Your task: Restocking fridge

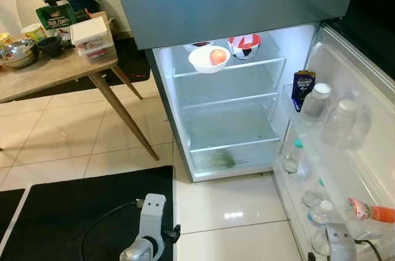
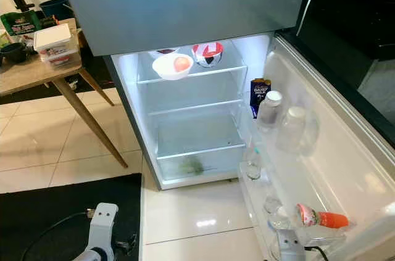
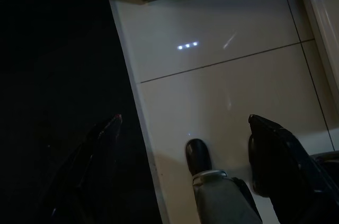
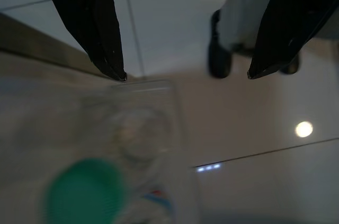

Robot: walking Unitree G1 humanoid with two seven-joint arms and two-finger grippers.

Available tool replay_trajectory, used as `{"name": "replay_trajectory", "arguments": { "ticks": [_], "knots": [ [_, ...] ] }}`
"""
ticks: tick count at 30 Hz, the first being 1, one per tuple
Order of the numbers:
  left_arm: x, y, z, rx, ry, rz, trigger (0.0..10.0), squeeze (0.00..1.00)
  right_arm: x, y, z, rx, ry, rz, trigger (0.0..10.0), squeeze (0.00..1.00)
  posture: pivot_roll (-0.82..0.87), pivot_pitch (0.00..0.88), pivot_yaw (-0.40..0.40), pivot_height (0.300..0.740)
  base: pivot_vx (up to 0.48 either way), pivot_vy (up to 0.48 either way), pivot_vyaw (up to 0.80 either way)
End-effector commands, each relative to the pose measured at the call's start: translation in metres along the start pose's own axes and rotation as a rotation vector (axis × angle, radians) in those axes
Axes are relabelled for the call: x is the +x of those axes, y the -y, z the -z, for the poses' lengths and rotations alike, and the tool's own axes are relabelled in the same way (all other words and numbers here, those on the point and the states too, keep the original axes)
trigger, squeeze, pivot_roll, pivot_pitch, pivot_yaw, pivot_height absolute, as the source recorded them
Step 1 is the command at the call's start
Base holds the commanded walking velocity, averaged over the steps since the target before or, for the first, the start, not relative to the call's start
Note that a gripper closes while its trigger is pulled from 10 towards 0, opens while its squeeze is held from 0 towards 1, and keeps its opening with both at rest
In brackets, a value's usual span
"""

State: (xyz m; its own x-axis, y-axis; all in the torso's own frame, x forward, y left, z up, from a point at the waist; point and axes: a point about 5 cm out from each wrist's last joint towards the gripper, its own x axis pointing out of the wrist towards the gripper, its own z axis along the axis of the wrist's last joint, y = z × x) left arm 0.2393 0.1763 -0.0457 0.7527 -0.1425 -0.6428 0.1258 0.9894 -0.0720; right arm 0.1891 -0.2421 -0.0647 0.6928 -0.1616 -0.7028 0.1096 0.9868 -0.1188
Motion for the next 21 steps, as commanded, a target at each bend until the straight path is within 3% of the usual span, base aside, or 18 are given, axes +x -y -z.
{"name": "replay_trajectory", "arguments": {
  "ticks": [1, 3, 6, 8, 11, 12, 13, 14, 21],
  "knots": [
    [-0.004, -0.006, 0.01, 0.008, -0.036, -0.011, 10.0, 0.0, -0.006, -0.003, 0.027, -0.048, -0.13, -0.022, 10.0, 0.0, -0.09, 0.131, 0.114, 0.73, 0.0, 0.0, 0.0],
    [-0.004, -0.005, 0.01, 0.008, -0.035, -0.01, 10.0, 0.0, -0.007, -0.003, 0.03, -0.06, -0.148, -0.023, 10.0, 0.0, -0.09, 0.13, 0.113, 0.73, 0.0, 0.0, 0.0],
    [-0.004, -0.005, 0.011, 0.008, -0.035, -0.007, 10.0, 0.0, -0.021, 0.008, 0.066, -0.122, -0.36, -0.034, 10.0, 0.0, -0.09, 0.129, 0.113, 0.73, 0.0, 0.0, 0.0],
    [-0.004, -0.004, 0.011, 0.009, -0.036, -0.006, 10.0, 0.0, -0.027, 0.016, 0.077, -0.145, -0.415, -0.015, 10.0, 0.0, -0.09, 0.128, 0.113, 0.73, 0.0, 0.0, 0.0],
    [-0.005, -0.005, 0.012, 0.009, -0.039, -0.01, 10.0, 0.0, -0.03, 0.037, 0.075, -0.09, -0.391, 0.098, 10.0, 0.0, -0.1, 0.127, 0.116, 0.73, 0.0, 0.0, 0.0],
    [-0.005, -0.005, 0.012, 0.009, -0.039, -0.01, 10.0, 0.0, -0.03, 0.037, 0.075, -0.09, -0.391, 0.098, 10.0, 0.0, -0.1, 0.127, 0.116, 0.73, 0.0, 0.0, 0.0],
    [-0.005, -0.006, 0.014, 0.005, -0.045, -0.013, 10.0, 0.0, -0.025, 0.043, 0.062, 0.046, -0.301, 0.112, 10.0, 0.0, -0.1, 0.127, 0.121, 0.73, 0.0, 0.0, 0.0],
    [-0.005, -0.006, 0.014, 0.009, -0.047, -0.014, 10.0, 0.0, -0.023, 0.044, 0.055, 0.087, -0.265, 0.106, 10.0, 0.0, -0.1, 0.126, 0.122, 0.73, 0.0, 0.0, 0.0],
    [-0.005, -0.005, 0.015, 0.035, -0.054, -0.005, 10.0, 0.0, -0.022, 0.038, 0.055, 0.082, -0.265, 0.101, 10.0, 0.0, -0.11, 0.119, 0.122, 0.73, 0.0, 0.0, 0.0]
  ]
}}
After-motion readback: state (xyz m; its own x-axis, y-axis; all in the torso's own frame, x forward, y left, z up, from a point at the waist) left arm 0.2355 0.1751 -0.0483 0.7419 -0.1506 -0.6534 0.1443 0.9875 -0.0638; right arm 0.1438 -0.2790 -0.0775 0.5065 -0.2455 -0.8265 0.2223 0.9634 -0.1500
